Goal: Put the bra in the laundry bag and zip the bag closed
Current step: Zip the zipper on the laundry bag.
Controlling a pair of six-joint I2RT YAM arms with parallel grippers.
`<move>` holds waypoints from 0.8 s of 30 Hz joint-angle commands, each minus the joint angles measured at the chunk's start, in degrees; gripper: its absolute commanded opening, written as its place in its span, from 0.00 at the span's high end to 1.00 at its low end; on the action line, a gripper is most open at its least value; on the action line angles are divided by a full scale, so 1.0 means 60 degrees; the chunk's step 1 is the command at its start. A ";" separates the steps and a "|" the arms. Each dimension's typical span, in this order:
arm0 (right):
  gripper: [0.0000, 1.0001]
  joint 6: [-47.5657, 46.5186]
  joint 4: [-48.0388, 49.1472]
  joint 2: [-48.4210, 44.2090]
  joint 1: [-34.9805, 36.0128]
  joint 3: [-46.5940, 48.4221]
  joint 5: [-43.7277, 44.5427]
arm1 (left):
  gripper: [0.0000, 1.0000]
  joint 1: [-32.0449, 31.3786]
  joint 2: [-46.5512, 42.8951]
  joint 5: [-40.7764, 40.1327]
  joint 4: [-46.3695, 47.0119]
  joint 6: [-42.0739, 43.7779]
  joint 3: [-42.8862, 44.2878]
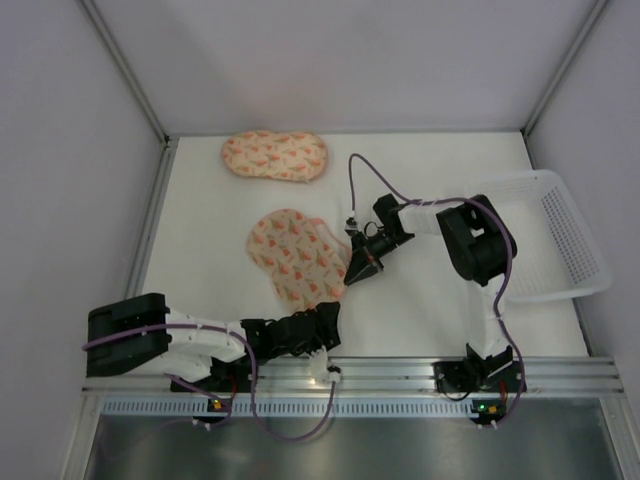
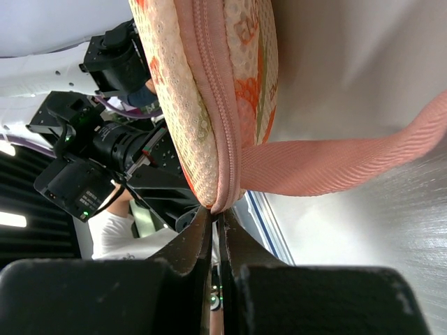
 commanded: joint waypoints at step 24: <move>1.00 -0.0137 -0.0067 -0.0394 0.0444 0.0148 -0.0313 | 0.90 -0.0200 -0.0242 0.0131 0.0575 0.0579 -0.0161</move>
